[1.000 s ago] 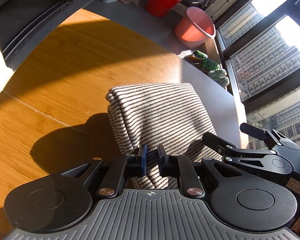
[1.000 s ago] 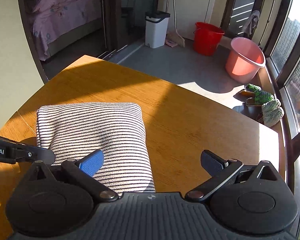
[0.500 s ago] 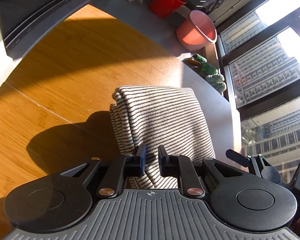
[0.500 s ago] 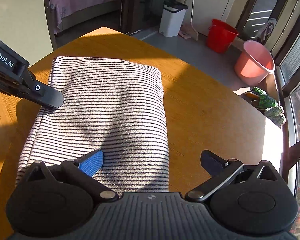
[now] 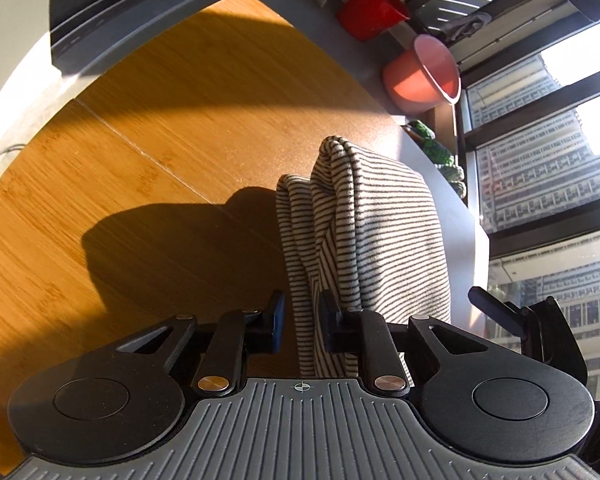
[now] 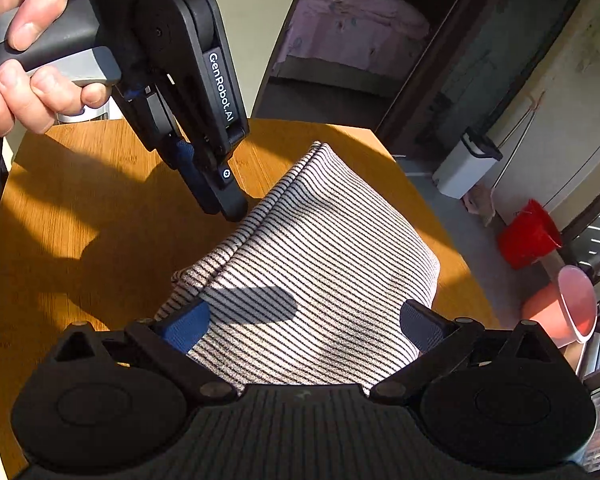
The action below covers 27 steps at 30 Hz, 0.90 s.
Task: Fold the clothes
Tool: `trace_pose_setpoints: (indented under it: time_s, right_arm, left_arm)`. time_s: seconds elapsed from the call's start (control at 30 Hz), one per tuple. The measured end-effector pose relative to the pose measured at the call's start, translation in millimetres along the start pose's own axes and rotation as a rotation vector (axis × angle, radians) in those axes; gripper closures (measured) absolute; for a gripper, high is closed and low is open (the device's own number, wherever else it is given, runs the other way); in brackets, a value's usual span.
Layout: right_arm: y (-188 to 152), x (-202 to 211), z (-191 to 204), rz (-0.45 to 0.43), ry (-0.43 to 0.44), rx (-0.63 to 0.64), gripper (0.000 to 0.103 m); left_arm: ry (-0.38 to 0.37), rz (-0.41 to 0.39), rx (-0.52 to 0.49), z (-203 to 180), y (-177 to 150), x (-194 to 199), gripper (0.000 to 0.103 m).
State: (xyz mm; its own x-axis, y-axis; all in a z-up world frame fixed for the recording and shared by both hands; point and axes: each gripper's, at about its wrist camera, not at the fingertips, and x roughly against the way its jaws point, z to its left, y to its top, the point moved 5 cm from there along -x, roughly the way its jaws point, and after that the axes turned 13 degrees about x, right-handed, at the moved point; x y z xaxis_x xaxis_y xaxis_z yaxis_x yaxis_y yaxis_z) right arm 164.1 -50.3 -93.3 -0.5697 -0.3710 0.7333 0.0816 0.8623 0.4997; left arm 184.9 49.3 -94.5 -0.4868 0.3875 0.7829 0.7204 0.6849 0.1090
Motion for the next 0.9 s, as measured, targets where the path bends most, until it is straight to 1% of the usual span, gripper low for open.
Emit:
trace_pose_setpoints:
  time_s: [0.03, 0.07, 0.1, 0.13, 0.17, 0.2, 0.23, 0.27, 0.33, 0.37, 0.4, 0.47, 0.5, 0.53, 0.57, 0.63, 0.7, 0.73, 0.8, 0.87, 0.9]
  right_arm:
    - [5.1, -2.9, -6.4, -0.004, -0.022, -0.043, 0.001]
    - [7.4, -9.2, -17.2, 0.014, -0.05, -0.122, 0.001]
    - [5.9, -17.5, -26.1, 0.047, -0.049, -0.198, 0.001]
    - [4.2, -25.8, -34.6, 0.08, -0.045, -0.274, 0.001]
    - [0.3, -35.9, -40.1, 0.125, -0.008, -0.336, 0.001]
    - [-3.0, -39.9, -43.5, 0.138, 0.016, -0.38, 0.001]
    - [-6.1, -43.2, -46.8, 0.148, 0.037, -0.423, 0.001]
    - [-8.2, -42.0, -48.4, 0.144, 0.041, -0.433, 0.0]
    - [-10.5, -38.6, -47.7, 0.137, 0.044, -0.412, 0.0]
    - [-13.6, -35.5, -47.0, 0.137, 0.038, -0.398, 0.0]
    - [-17.1, -32.7, -46.6, 0.138, 0.033, -0.394, 0.0]
    - [-23.0, -27.3, -46.6, 0.136, 0.03, -0.406, 0.0]
    - [-24.3, -24.8, -47.1, 0.135, 0.027, -0.416, 0.0]
    - [-25.9, -21.0, -48.8, 0.131, 0.02, -0.429, 0.0]
    - [-27.3, -17.1, -51.2, 0.119, 0.01, -0.446, 0.0]
    - [-29.7, -9.1, -56.9, 0.087, 0.002, -0.492, 0.0]
    - [-33.9, -6.0, -63.8, 0.08, 0.004, -0.547, 0.0]
    - [-37.5, -8.0, -68.7, 0.088, 0.007, -0.577, 0.0]
    - [-46.3, -12.3, -75.6, 0.103, 0.051, -0.645, 0.0]
    - [-58.0, -17.1, -83.6, 0.119, 0.067, -0.736, 0.0]
    - [-63.4, -18.8, -86.1, 0.124, 0.081, -0.778, 0.0]
  left_arm:
    - [-0.016, -0.008, 0.004, -1.0, 0.9, 1.9, 0.08]
    - [-0.045, -0.009, 0.023, -0.4, 1.8, 4.2, 0.07]
    - [-0.074, -0.009, 0.042, 0.2, 2.6, 6.4, 0.045]
    - [-0.127, -0.006, 0.086, 1.1, 3.1, 9.5, 0.028]
    - [-0.155, -0.007, 0.11, 1.9, 4.0, 11.3, 0.023]
    - [-0.186, -0.009, 0.133, 3.0, 5.0, 13.6, 0.02]
    - [-0.216, -0.011, 0.157, 4.2, 6.1, 15.9, 0.019]
    - [-0.227, -0.017, 0.166, 5.0, 7.3, 16.6, 0.019]
    - [-0.231, -0.032, 0.167, 5.4, 8.7, 16.6, 0.015]
    - [-0.231, -0.04, 0.168, 5.5, 9.2, 16.3, 0.01]
    - [-0.235, -0.057, 0.177, 5.8, 9.5, 16.1, 0.007]
    - [-0.248, -0.091, 0.201, 6.3, 10.2, 15.8, 0.004]
    - [-0.269, -0.124, 0.228, 6.6, 10.9, 16.4, 0.0]
    - [-0.282, -0.152, 0.247, 7.8, 12.0, 17.8, 0.0]
    - [-0.277, -0.168, 0.264, 8.5, 13.3, 17.0, 0.0]
    - [-0.23, -0.167, 0.267, 9.0, 16.7, 12.6, 0.0]
    - [-0.183, -0.196, 0.251, 7.7, 18.5, 11.1, 0.0]
    - [-0.176, -0.207, 0.228, 3.7, 18.8, 12.2, 0.0]
    - [-0.16, -0.228, 0.18, -4.2, 19.2, 14.5, 0.0]
    - [-0.145, -0.249, 0.132, -12.1, 19.7, 16.8, 0.0]
    - [-0.147, -0.222, 0.109, -17.7, 19.6, 14.2, 0.0]
